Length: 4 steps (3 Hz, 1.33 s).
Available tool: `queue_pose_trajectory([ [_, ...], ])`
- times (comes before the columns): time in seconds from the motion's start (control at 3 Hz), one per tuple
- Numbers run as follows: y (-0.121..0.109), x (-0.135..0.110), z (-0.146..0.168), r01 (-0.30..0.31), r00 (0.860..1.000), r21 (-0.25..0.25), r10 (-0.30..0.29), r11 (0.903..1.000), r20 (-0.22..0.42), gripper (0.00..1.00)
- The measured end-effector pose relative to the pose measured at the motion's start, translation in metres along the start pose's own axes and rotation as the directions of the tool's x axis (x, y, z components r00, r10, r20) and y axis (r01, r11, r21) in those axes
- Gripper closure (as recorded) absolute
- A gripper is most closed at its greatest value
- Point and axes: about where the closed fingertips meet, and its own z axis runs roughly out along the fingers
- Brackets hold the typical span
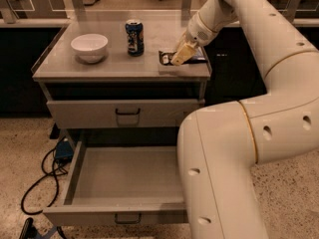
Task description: Pick rxbar chocolate from middle drawer and place on counter
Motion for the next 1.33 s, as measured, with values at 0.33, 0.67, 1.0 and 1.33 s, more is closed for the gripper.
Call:
queue_pose_trajectory([
  [0.33, -0.005, -0.019, 0.001, 0.040, 0.998, 0.002, -0.040, 0.9992, 0.047, 1.00],
  [0.67, -0.004, -0.028, 0.016, 0.061, 0.995, -0.018, -0.059, 0.9980, 0.081, 1.00],
  [1.0, -0.004, -0.016, 0.046, 0.026, 0.999, -0.052, -0.024, 0.9983, 0.024, 1.00],
  [1.33, -0.004, -0.015, 0.046, 0.023, 1.000, -0.052, -0.022, 0.9984, 0.021, 1.00],
])
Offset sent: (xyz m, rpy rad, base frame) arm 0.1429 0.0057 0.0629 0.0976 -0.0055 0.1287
